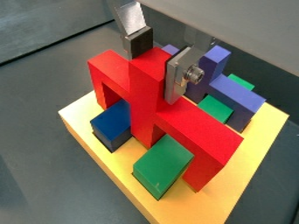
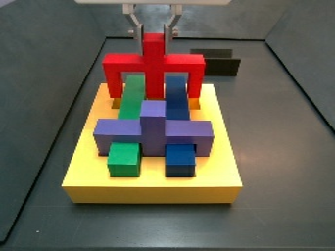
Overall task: Pick up the red object. Move up. Move to above the board. Insert the red object.
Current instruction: Insert the red object.
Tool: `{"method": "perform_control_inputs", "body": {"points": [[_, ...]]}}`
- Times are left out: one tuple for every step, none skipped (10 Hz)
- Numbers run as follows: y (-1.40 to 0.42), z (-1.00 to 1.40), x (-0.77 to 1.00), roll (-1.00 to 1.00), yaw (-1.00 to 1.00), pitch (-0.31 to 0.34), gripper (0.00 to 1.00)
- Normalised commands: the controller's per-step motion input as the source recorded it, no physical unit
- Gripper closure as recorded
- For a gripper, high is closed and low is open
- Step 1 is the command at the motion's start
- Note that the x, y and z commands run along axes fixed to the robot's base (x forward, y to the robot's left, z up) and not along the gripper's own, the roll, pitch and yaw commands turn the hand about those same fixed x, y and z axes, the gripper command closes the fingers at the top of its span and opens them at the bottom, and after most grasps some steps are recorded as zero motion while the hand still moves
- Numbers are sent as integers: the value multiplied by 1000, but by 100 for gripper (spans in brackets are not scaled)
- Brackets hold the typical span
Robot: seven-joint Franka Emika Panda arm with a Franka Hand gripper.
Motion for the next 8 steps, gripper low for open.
{"method": "perform_control_inputs", "body": {"points": [[-117,-186,0,276,43,-157,100],[-103,-171,0,184,14,-140,100],[0,-129,0,67,26,-106,100],[0,-149,0,0,0,-84,100],[0,-180,37,0,0,-84,100],[0,-197,6,0,0,-91,100],[0,-237,0,-133,0,-117,100],[0,-160,11,-176,0,-94,100]]}}
